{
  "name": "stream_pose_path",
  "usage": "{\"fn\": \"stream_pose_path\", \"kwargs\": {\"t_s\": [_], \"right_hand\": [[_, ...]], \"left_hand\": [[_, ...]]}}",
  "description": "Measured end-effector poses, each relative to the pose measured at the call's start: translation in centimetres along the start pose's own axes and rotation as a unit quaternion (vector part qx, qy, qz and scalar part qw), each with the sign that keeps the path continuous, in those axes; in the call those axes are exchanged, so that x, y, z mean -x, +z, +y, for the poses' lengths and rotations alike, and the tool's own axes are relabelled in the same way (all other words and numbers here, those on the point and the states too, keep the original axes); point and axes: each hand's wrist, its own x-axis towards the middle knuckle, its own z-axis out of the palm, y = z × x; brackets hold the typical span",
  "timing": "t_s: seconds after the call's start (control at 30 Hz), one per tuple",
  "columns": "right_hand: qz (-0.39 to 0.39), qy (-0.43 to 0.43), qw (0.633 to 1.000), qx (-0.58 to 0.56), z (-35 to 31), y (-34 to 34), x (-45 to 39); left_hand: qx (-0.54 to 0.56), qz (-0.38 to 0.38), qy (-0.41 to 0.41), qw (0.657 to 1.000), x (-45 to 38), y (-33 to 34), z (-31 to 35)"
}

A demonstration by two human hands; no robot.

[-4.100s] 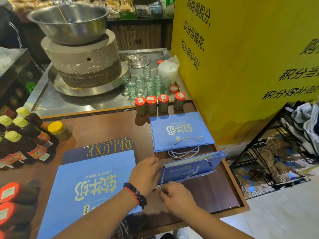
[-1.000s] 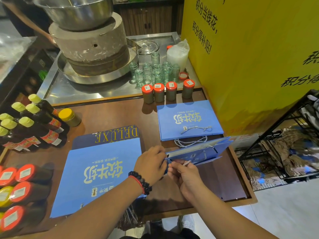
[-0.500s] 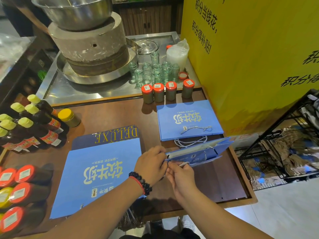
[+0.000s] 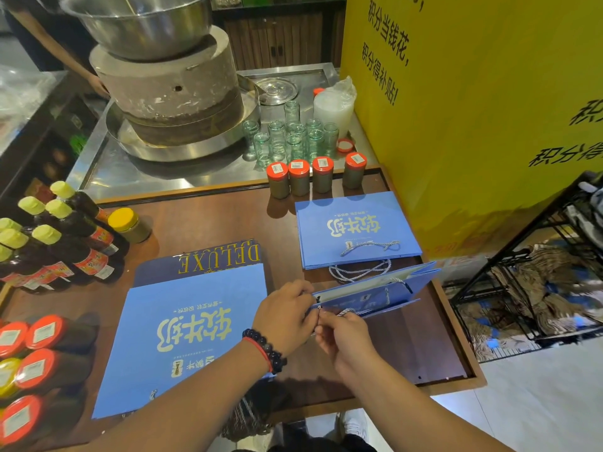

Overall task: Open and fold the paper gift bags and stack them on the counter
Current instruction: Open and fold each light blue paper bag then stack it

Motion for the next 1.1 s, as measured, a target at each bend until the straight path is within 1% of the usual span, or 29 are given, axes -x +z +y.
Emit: {"fn": "stream_pose_path", "kwargs": {"t_s": [0.13,0.27,0.4,0.47,0.57,0.67,0.73,0.8,0.83,0.87,0.93,0.97,1.0,1.03,1.07,1.1], "right_hand": [[-0.003,0.009,1.000,-0.012,-0.1,-0.6,0.5],[-0.019,0.000,1.000,0.005,0.3,-1.3,0.5],[-0.053,-0.008,0.997,0.060,0.2,-1.8,0.9],[-0.075,-0.003,0.993,0.091,0.1,-1.8,1.1],[-0.105,-0.018,0.980,0.170,-0.1,-1.9,1.2],[-0.121,-0.035,0.963,0.239,-0.4,-1.9,1.5],[-0.105,-0.048,0.951,0.288,-0.5,-2.0,1.6],[-0.052,-0.094,0.935,0.338,-0.9,-2.6,1.5],[-0.030,-0.128,0.918,0.373,-1.1,-2.9,1.6],[-0.011,-0.166,0.890,0.424,-1.5,-3.2,1.9],[0.034,-0.256,0.814,0.520,-2.6,-3.4,2.6],[0.051,-0.317,0.780,0.538,-3.3,-3.3,3.0],[0.051,-0.378,0.751,0.538,-4.1,-2.9,3.3],[0.040,-0.421,0.722,0.547,-4.9,-2.6,3.3],[0.021,-0.442,0.683,0.580,-5.6,-2.1,3.2],[-0.003,-0.436,0.642,0.631,-6.1,-1.6,3.0]], "left_hand": [[-0.004,-0.015,-0.001,1.000,-0.1,-0.2,0.1],[-0.006,-0.014,-0.009,1.000,-0.2,-0.2,0.1],[0.002,0.002,-0.025,1.000,-0.4,0.2,0.1],[0.009,0.012,-0.048,0.999,-0.6,0.3,-0.1],[0.006,0.003,-0.076,0.997,-0.9,0.5,-0.1],[0.003,-0.010,-0.081,0.997,-1.1,0.6,-0.1],[0.010,-0.006,-0.075,0.997,-1.1,0.8,-0.1],[0.008,0.010,-0.052,0.999,-0.8,1.0,0.0],[-0.003,0.020,-0.031,0.999,-0.7,1.0,0.0],[-0.018,0.031,-0.009,0.999,-0.7,1.1,0.0],[-0.033,0.050,0.021,0.998,-0.7,1.0,-0.1],[-0.035,0.055,0.031,0.997,-0.6,0.9,-0.1],[-0.037,0.056,0.040,0.997,-0.6,0.8,0.0],[-0.040,0.058,0.051,0.996,-0.5,0.8,0.2],[-0.045,0.058,0.067,0.995,-0.4,0.7,0.4],[-0.052,0.059,0.082,0.994,-0.2,0.7,0.7]]}}
